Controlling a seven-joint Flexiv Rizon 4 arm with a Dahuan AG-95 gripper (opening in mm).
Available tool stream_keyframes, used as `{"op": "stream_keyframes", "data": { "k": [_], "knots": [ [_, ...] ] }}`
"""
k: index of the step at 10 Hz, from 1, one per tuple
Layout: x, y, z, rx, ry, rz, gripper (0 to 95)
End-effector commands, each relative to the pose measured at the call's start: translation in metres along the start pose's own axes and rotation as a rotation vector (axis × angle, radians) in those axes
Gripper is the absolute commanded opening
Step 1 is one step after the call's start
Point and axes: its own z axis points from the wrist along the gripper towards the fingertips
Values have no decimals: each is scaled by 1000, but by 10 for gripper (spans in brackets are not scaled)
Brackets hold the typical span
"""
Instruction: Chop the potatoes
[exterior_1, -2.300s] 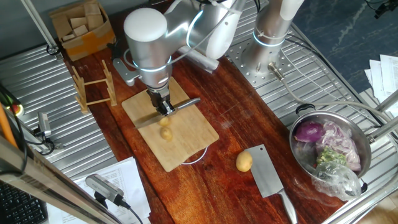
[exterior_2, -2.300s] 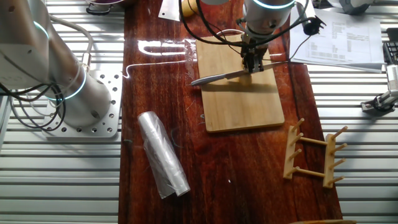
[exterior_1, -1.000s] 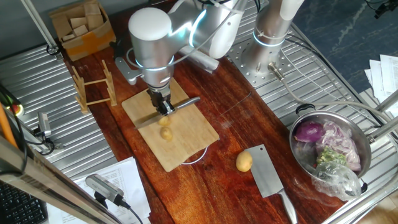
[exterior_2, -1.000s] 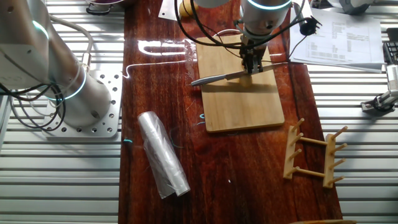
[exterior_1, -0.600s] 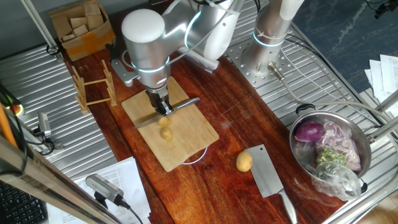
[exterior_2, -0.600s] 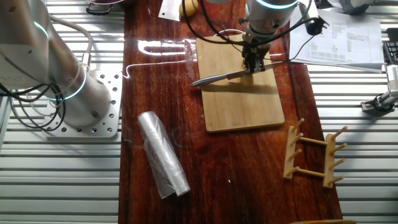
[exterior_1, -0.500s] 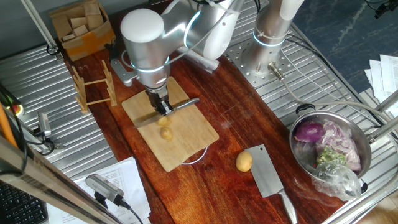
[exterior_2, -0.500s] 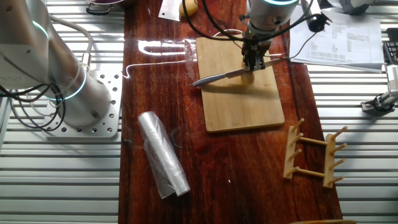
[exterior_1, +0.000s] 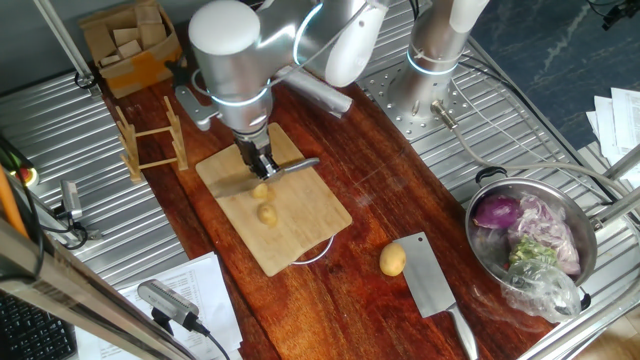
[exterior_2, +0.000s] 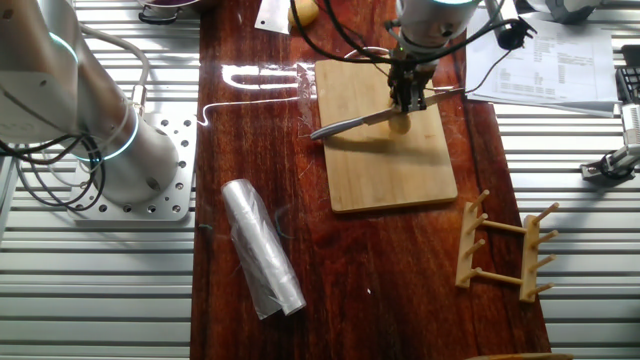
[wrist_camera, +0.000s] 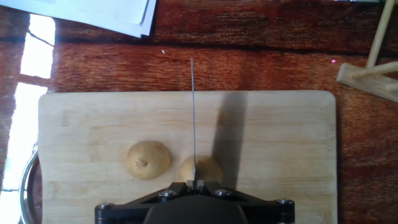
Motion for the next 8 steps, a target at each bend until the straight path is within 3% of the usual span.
{"op": "stream_keyframes", "data": {
  "k": [1,3,8],
  "knots": [
    [-3,-2,18,9,-29,-3,0],
    [-4,-3,29,10,-43,-1,0],
    [-3,-2,14,6,-29,-4,0]
  ]
}}
